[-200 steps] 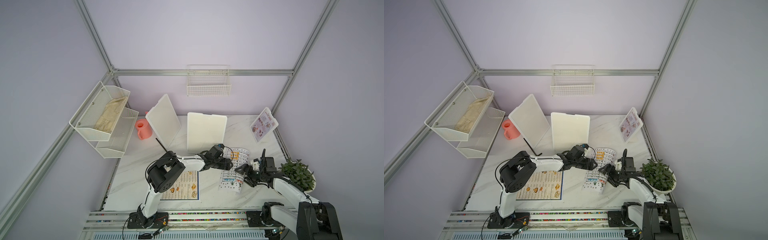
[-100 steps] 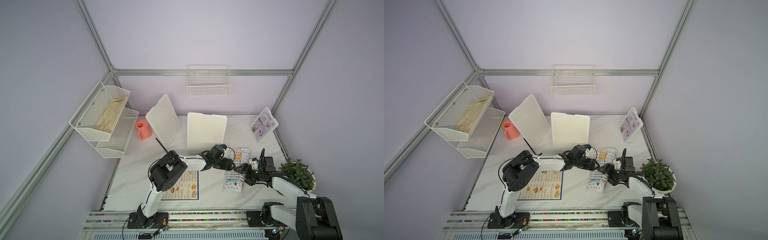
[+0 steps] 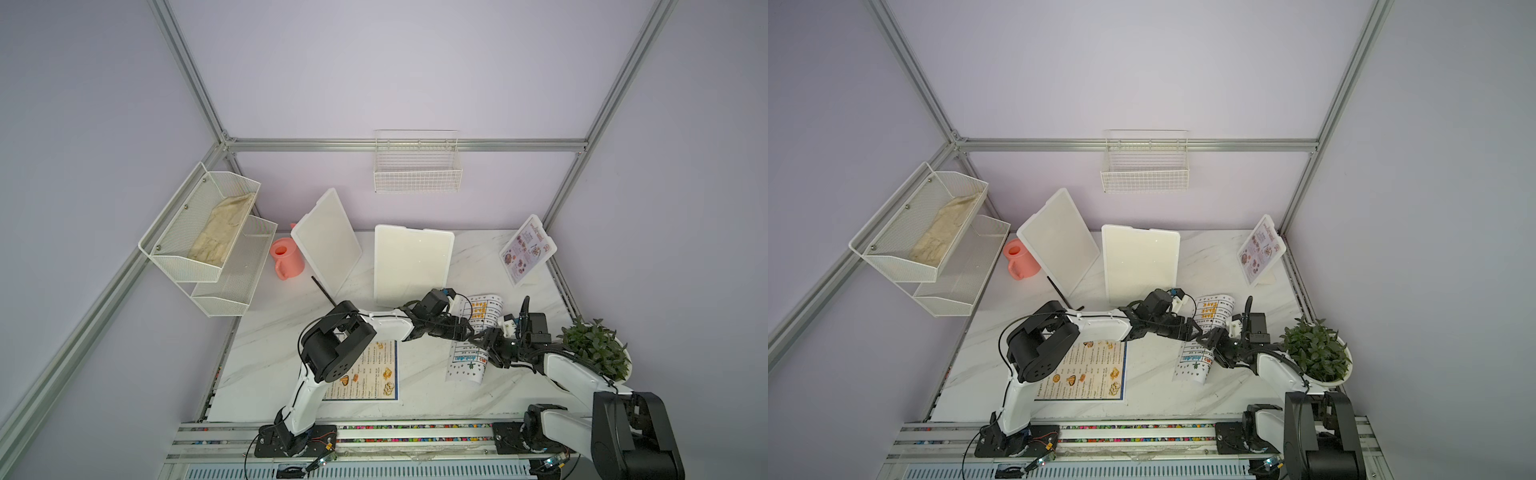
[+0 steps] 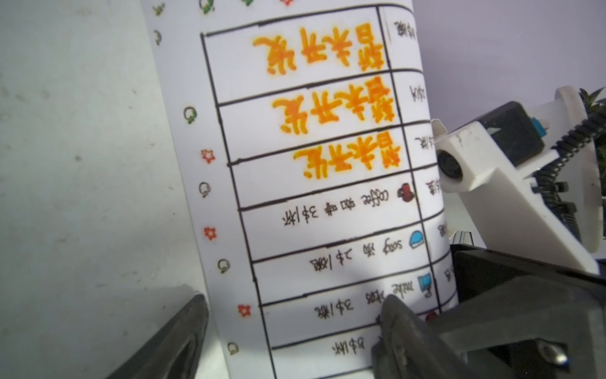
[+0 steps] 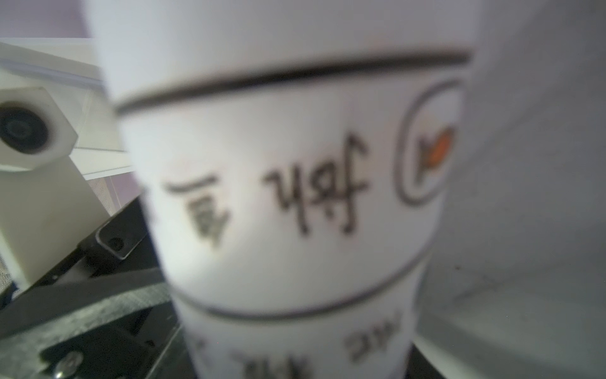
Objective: Insert the menus into the narrow rack
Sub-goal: Pick up the menu from the center of the board.
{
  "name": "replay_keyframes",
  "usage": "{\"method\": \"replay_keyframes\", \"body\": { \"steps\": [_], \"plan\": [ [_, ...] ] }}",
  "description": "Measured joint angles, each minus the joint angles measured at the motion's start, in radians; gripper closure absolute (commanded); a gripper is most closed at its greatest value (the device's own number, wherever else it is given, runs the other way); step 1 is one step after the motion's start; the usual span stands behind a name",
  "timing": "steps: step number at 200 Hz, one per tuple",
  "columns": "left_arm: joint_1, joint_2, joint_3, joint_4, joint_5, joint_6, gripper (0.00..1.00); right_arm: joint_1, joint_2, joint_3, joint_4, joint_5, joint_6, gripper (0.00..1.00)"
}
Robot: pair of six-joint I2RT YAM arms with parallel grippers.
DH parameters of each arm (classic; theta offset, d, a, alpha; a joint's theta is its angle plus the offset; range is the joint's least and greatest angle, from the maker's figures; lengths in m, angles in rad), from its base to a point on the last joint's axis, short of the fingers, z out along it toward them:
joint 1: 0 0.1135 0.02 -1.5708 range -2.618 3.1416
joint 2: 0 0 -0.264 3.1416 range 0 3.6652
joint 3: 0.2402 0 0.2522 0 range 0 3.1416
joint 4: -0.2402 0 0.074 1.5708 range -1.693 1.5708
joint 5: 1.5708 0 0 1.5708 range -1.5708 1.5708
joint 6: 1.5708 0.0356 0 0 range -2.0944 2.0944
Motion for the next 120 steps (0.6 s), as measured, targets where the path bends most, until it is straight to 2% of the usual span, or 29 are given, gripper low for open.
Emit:
{"method": "replay_keyframes", "body": {
  "steps": [25,82,120],
  "plan": [
    [0.000,-0.032,-0.005,-0.039,-0.044,0.002,0.00,0.000,-0.040,0.000,-0.014,0.006,0.004,0.46],
    [0.004,-0.256,-0.114,-0.111,-0.170,0.005,0.00,0.000,-0.106,0.011,-0.031,0.014,0.034,0.47],
    [0.040,-0.386,-0.161,-0.121,-0.197,0.014,0.00,0.000,-0.173,0.074,-0.054,0.018,0.039,0.46]
  ]
}}
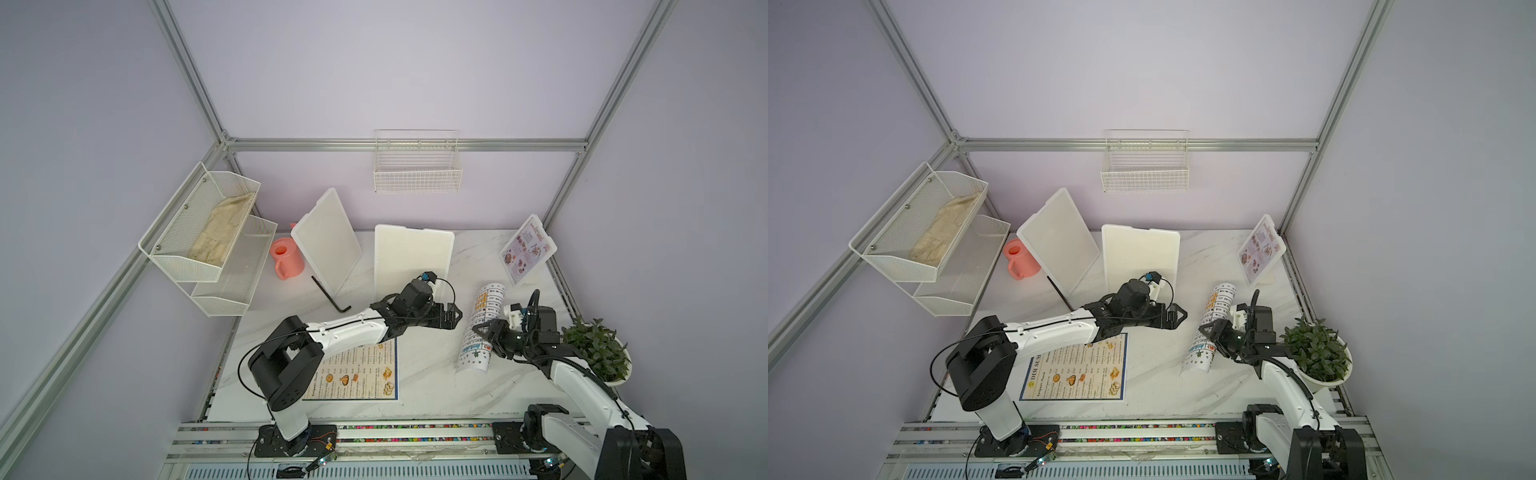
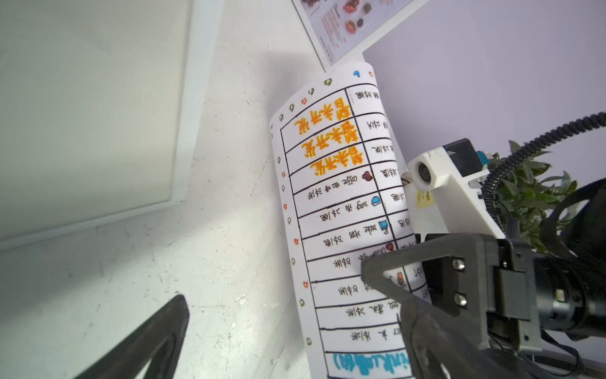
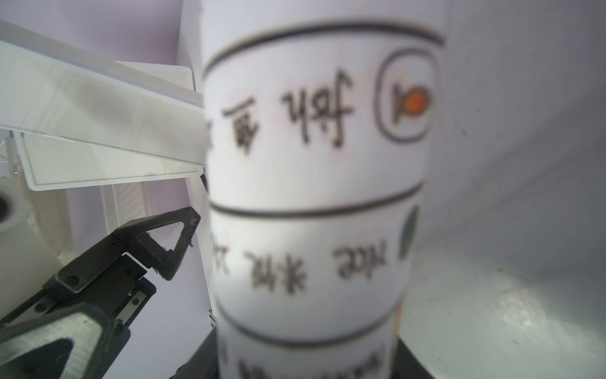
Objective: Insert the menus into the narrow rack
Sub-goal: Pick up the menu from the center of the board.
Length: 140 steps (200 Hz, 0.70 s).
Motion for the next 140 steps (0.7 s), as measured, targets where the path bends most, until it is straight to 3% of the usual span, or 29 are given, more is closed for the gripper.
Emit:
{"method": "replay_keyframes", "body": {
  "steps": [66,140],
  "plan": [
    [0.101,-0.123,-0.013,-0.001,0.008,0.025,0.00,0.000,-0.051,0.164,-0.027,-0.020,0.021,0.46],
    [0.143,-0.132,-0.083,0.130,0.104,-0.027,0.00,0.000,-0.047,0.233,0.033,-0.088,0.131,0.46]
  ]
}}
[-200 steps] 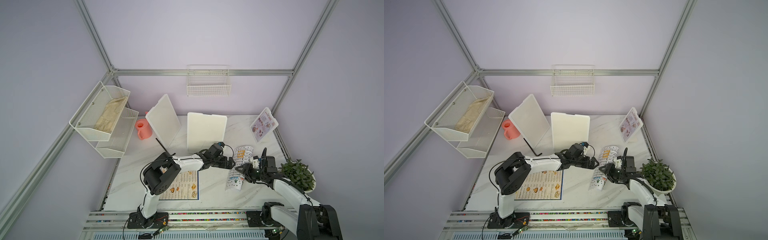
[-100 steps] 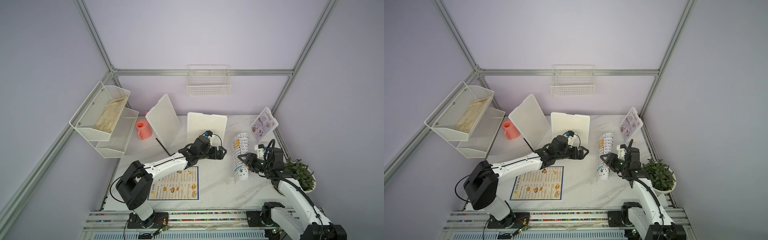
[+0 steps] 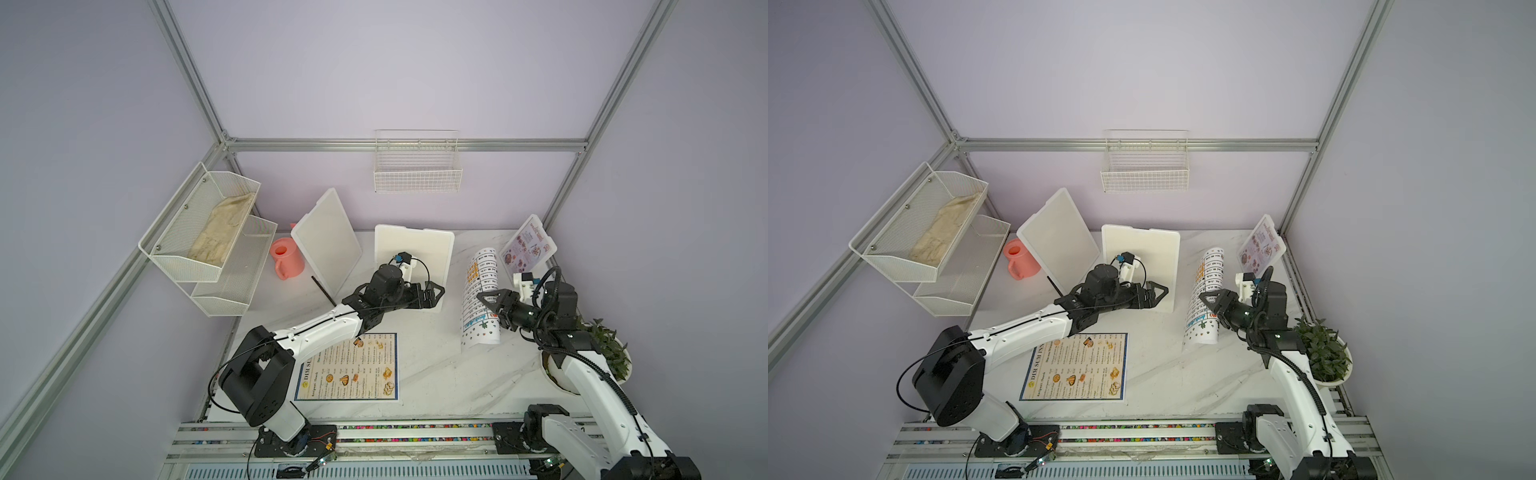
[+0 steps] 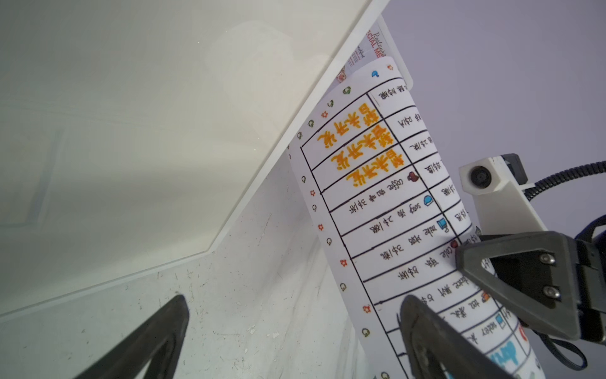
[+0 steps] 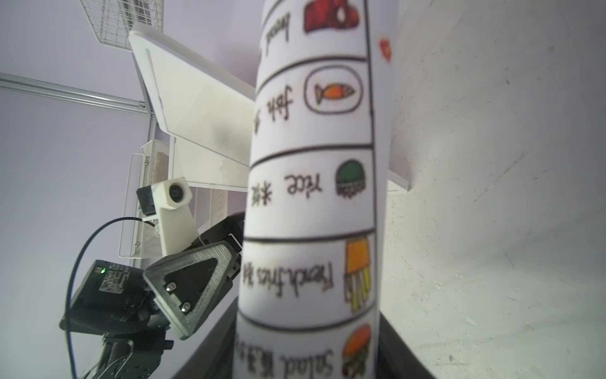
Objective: Insert the menus into the narrow rack
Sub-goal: Pick up the menu from the center of the board.
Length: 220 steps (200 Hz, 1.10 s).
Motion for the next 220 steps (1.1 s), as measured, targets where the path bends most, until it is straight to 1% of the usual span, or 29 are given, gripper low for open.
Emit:
{"method": "replay_keyframes", "body": {
  "steps": [77,144,173,220],
  "plan": [
    [0.000,0.006,-0.003,0.209,0.103,-0.148,0.00,0.035,0.000,0.130,0.111,-0.037,0.122,0.46],
    [0.000,0.105,-0.003,0.528,0.171,-0.354,0.00,0.118,0.034,0.136,0.288,-0.025,0.265,0.46],
    [0.000,0.123,-0.003,0.616,0.181,-0.406,0.00,0.124,0.020,0.119,0.295,-0.005,0.276,0.46],
    [0.000,0.124,0.001,0.669,0.195,-0.441,0.00,0.124,-0.023,0.107,0.267,0.036,0.271,0.47]
  ]
}}
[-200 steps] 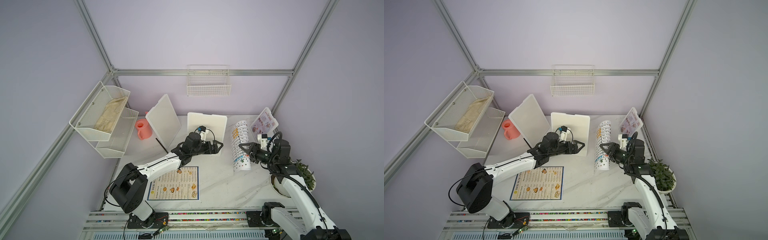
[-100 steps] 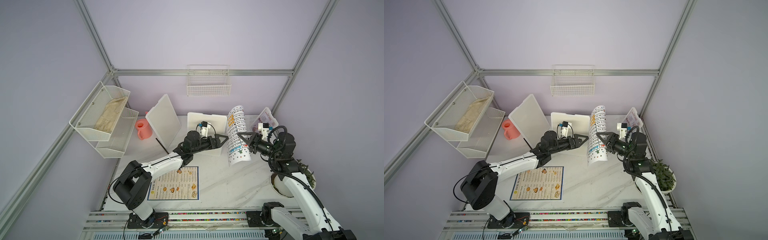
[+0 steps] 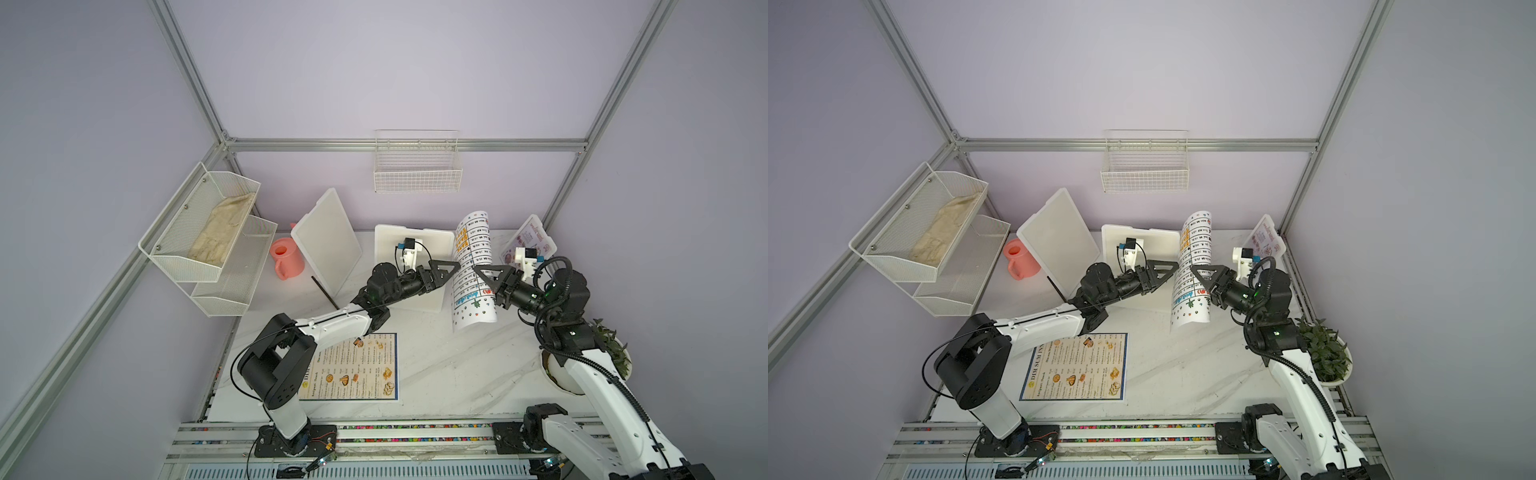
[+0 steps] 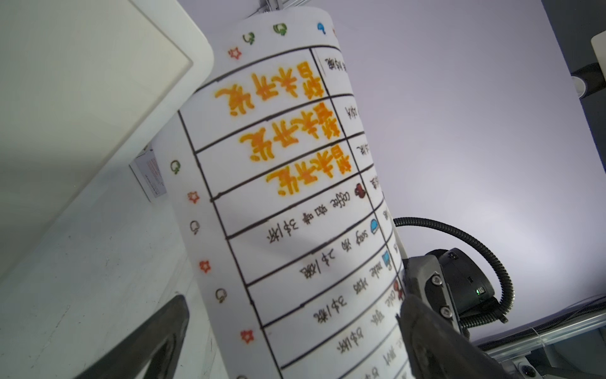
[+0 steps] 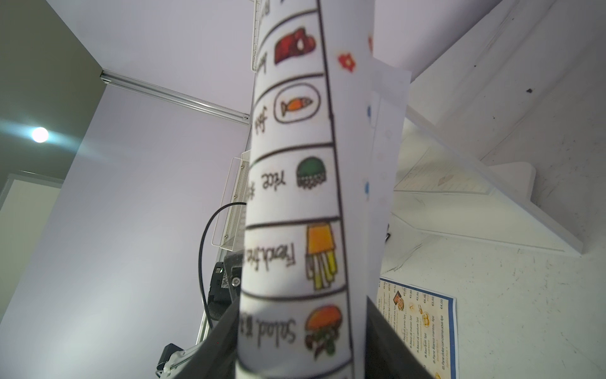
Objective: Insert the menus into the narrow rack
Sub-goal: Pick up the menu from the center of the board.
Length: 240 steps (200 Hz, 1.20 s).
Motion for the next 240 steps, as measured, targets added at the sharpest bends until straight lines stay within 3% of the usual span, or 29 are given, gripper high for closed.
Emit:
{"method": "replay_keyframes", "body": {
  "steps": [240],
  "plan": [
    [-0.029,0.146,0.124,0.141,0.068,-0.133,0.00,0.000,-0.110,-0.018,0.026,0.068,0.042,0.48]
  ]
}}
